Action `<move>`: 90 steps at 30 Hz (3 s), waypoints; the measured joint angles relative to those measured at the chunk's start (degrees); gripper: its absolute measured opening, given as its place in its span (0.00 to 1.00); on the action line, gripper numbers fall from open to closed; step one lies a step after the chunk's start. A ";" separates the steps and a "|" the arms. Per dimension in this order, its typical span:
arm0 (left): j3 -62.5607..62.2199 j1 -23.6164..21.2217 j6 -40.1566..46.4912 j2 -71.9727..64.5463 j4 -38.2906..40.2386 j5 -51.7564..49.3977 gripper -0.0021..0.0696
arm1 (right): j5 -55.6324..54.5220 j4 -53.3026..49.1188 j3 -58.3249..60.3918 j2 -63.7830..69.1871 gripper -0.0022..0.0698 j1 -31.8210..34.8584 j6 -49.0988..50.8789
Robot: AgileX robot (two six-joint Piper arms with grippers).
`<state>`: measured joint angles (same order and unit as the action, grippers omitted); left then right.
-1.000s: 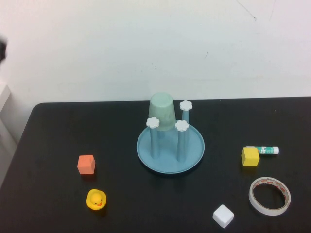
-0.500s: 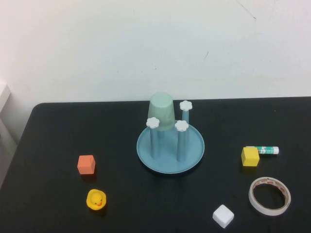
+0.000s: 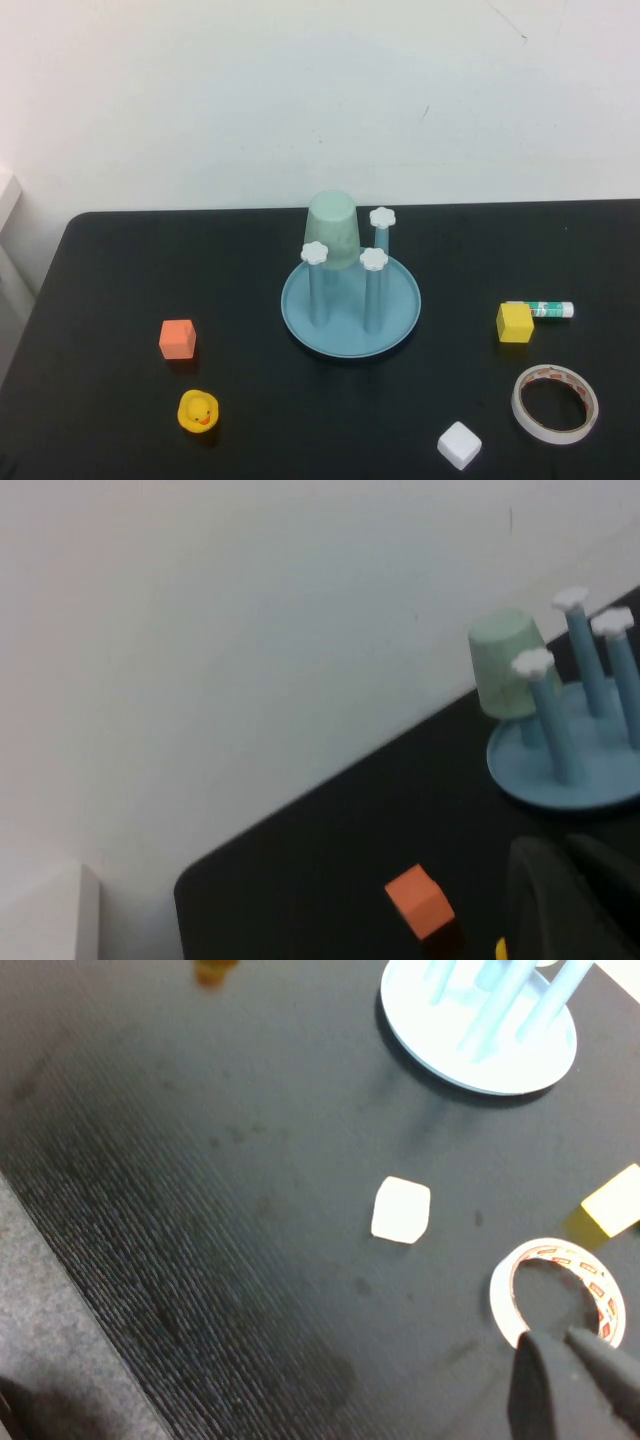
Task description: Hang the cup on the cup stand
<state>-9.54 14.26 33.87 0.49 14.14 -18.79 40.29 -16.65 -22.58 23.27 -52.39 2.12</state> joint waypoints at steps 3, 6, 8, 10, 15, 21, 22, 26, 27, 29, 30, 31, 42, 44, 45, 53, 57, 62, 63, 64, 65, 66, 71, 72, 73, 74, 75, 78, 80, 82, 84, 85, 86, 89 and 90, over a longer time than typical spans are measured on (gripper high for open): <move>2.94 0.00 0.00 0.23 -0.65 2.08 0.03 | 0.00 0.00 0.00 0.00 0.03 0.00 0.00; 8.03 0.00 0.00 0.23 -1.03 8.68 0.03 | 0.00 0.00 0.00 0.00 0.03 0.00 0.00; 10.35 0.00 0.00 0.23 -1.03 12.39 0.03 | 0.00 0.00 0.00 0.00 0.03 0.00 0.00; 10.63 0.00 0.00 0.23 -0.03 13.86 0.03 | 0.00 0.00 0.00 0.00 0.03 0.00 0.00; 10.63 -2.54 -1.70 0.34 0.95 12.93 0.03 | 0.00 0.00 0.00 0.00 0.03 0.00 0.00; 10.63 -5.91 -20.61 0.34 -7.79 4.64 0.03 | 0.00 0.00 0.00 0.00 0.03 0.00 0.00; 10.63 -6.03 -24.87 0.34 -9.32 2.10 0.03 | 0.00 0.00 0.00 0.00 0.03 0.00 0.00; 10.52 -6.02 -32.40 0.34 -11.53 0.31 0.03 | 0.00 0.00 0.00 0.00 0.03 0.00 0.00; 10.43 -6.02 -33.37 0.34 -11.79 0.21 0.03 | 0.00 0.00 0.00 0.00 0.03 0.00 0.00; 10.43 -6.02 -35.85 0.34 -12.03 -0.01 0.03 | 0.00 0.00 0.00 0.00 0.03 0.00 0.00; 10.43 -6.02 -36.53 0.34 -12.12 -0.05 0.03 | 0.00 0.00 0.00 0.00 0.03 0.00 0.00; 10.43 -6.02 -37.76 0.34 -12.12 -0.05 0.03 | 0.00 0.00 0.00 0.00 0.03 0.00 0.00; 10.33 -6.02 -35.22 0.34 -12.39 -0.26 0.03 | 0.00 0.00 0.00 0.00 0.03 0.00 0.00; 10.33 -6.02 -33.87 0.34 -12.39 -0.26 0.03 | 0.00 0.00 0.00 0.00 0.03 0.00 0.00; 10.33 -6.02 -33.87 0.34 -12.39 -0.26 0.03 | 0.00 0.00 0.00 0.00 0.03 0.00 0.00; 10.33 -6.02 -33.87 0.34 -12.39 -0.26 0.03 | 0.00 0.00 0.00 0.00 0.03 0.00 0.00; 10.33 -6.02 -33.87 0.34 -12.39 -0.26 0.03 | 0.00 0.00 0.00 0.00 0.03 0.00 0.00; 10.33 -6.02 -33.87 0.34 -12.39 -0.26 0.03 | 0.00 -0.58 0.00 -0.78 0.03 0.14 0.00; 10.33 -6.02 -33.87 0.34 -12.39 -0.26 0.03 | -0.12 -0.95 0.00 -1.50 0.03 0.91 -0.12; 10.33 -6.02 -33.87 0.34 -12.39 -0.26 0.03 | -0.61 -1.35 0.09 -2.33 0.03 2.19 -0.12; 10.33 -6.02 -33.87 0.34 -12.41 -0.26 0.03 | -1.12 -1.50 0.22 -3.02 0.03 3.58 -0.12; 10.33 -6.02 -33.87 0.34 -12.52 -0.26 0.03 | -2.86 -1.50 0.58 -3.94 0.03 5.72 -0.12; 10.33 -6.02 -33.87 0.34 -12.52 -0.16 0.03 | -14.80 -1.98 5.44 -8.80 0.03 18.75 -0.12; 10.33 -6.02 -33.87 0.34 -12.52 -0.16 0.03 | -18.05 -2.07 6.91 -9.95 0.03 22.07 -0.02; 10.33 -6.02 -33.87 0.34 -12.52 -0.16 0.03 | -21.32 -2.35 8.46 -11.08 0.03 25.45 -0.02; 10.33 -6.02 -33.87 0.34 -12.52 -0.16 0.03 | -24.18 -2.34 10.03 -12.17 0.03 28.84 -0.02; 10.33 -6.02 -33.87 0.34 -12.52 -0.16 0.03 | -26.69 -2.38 11.56 -13.03 0.03 32.13 -0.02; 10.33 -6.02 -33.87 0.34 -12.54 -0.16 0.03 | -31.57 -2.47 15.62 -15.84 0.03 40.60 0.07; 10.33 -6.02 -33.87 0.34 -12.54 -0.16 0.03 | -34.26 -2.47 18.25 -17.51 0.03 45.63 0.37; 10.33 -6.02 -33.87 0.34 -12.54 -0.16 0.03 | -35.82 -2.51 19.92 -18.83 0.03 49.14 1.56; 10.33 -6.02 -33.87 0.34 -12.54 -0.16 0.03 | -36.46 -2.60 20.57 -19.41 0.03 51.55 2.20; 10.33 -6.02 -33.87 0.34 -12.54 -0.16 0.03 | -36.72 -2.60 20.61 -19.50 0.03 52.17 2.33; 10.33 -6.02 -33.87 0.34 -12.54 -0.16 0.03 | -36.90 -2.60 20.70 -19.50 0.03 52.48 2.46; 10.33 -6.02 -33.87 0.34 -12.54 -0.16 0.03 | -36.81 -2.41 20.70 -19.63 0.03 52.59 2.71; 10.33 -6.02 -33.87 0.34 -12.54 -0.16 0.03 | -36.41 -1.63 20.70 -19.95 0.03 52.59 2.60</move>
<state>0.78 8.24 0.00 0.83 1.60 -18.95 3.88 -18.28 -1.88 3.32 0.20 4.71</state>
